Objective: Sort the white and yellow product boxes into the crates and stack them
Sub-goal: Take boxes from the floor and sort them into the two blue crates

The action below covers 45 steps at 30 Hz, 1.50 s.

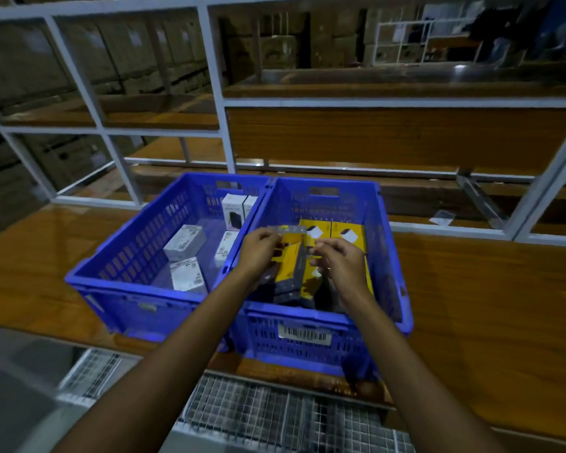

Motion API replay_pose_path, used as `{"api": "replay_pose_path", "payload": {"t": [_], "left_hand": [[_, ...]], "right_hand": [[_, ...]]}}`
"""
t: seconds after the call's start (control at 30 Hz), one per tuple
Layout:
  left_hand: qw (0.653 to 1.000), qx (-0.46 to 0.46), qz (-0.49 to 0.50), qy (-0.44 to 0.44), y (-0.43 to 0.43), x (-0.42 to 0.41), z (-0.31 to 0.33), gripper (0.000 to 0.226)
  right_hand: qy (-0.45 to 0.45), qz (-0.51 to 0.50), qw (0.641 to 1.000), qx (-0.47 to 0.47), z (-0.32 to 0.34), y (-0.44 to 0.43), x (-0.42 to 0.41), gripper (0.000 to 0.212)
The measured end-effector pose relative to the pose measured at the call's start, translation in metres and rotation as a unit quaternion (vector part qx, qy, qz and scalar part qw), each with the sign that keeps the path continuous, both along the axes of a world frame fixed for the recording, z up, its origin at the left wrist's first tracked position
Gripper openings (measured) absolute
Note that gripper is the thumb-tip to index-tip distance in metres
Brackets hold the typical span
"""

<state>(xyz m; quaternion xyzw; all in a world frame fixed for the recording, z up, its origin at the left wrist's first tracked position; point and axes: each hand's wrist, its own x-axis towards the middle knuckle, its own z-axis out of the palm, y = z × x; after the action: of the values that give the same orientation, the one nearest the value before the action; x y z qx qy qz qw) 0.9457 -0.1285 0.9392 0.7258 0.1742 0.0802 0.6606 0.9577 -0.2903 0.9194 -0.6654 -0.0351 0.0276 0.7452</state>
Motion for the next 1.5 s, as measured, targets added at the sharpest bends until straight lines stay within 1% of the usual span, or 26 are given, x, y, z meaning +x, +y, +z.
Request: {"api": "replay_pose_path", "payload": {"t": [0.17,0.33,0.5,0.6,0.67,0.77,0.87,1.03,1.23,1.37,1.5], "left_hand": [[0.999,-0.029,0.028,-0.001,0.006,-0.037,0.000,0.014],[0.998,-0.050,0.044,-0.025,0.020,-0.068,0.008,0.015],[0.995,-0.034,0.070,-0.056,0.050,-0.112,0.017,0.016],[0.989,-0.051,0.109,-0.082,0.068,-0.159,0.023,0.029],[0.985,-0.059,0.135,-0.085,0.083,-0.201,0.025,0.037],[0.975,-0.083,0.186,-0.085,0.113,-0.278,0.018,0.040],[0.958,-0.104,0.254,-0.077,0.143,-0.369,0.005,0.036],[0.916,-0.098,0.384,-0.054,0.182,-0.518,-0.013,0.029],[0.864,-0.083,0.494,-0.042,0.193,-0.678,-0.022,0.022],[0.824,-0.082,0.559,-0.027,0.196,-0.767,-0.030,0.018],[0.783,-0.097,0.614,-0.021,0.203,-0.833,-0.044,0.017]], "right_hand": [[0.025,0.026,0.998,0.059,0.005,0.011,-0.021,0.014],[0.060,0.049,0.992,0.103,0.017,0.026,-0.045,0.013],[0.098,0.075,0.984,0.128,0.037,0.057,-0.078,0.014],[0.106,0.116,0.977,0.142,0.045,0.085,-0.109,0.016],[0.118,0.145,0.971,0.149,0.049,0.109,-0.137,0.016],[0.147,0.191,0.958,0.155,0.050,0.149,-0.187,0.015],[0.176,0.248,0.942,0.143,0.041,0.189,-0.250,0.014],[0.208,0.347,0.909,0.099,0.022,0.240,-0.370,0.014],[0.225,0.459,0.858,0.051,0.002,0.289,-0.511,0.012],[0.224,0.533,0.816,0.014,-0.007,0.313,-0.589,0.010],[0.228,0.577,0.784,-0.018,-0.023,0.337,-0.640,0.008]]}}
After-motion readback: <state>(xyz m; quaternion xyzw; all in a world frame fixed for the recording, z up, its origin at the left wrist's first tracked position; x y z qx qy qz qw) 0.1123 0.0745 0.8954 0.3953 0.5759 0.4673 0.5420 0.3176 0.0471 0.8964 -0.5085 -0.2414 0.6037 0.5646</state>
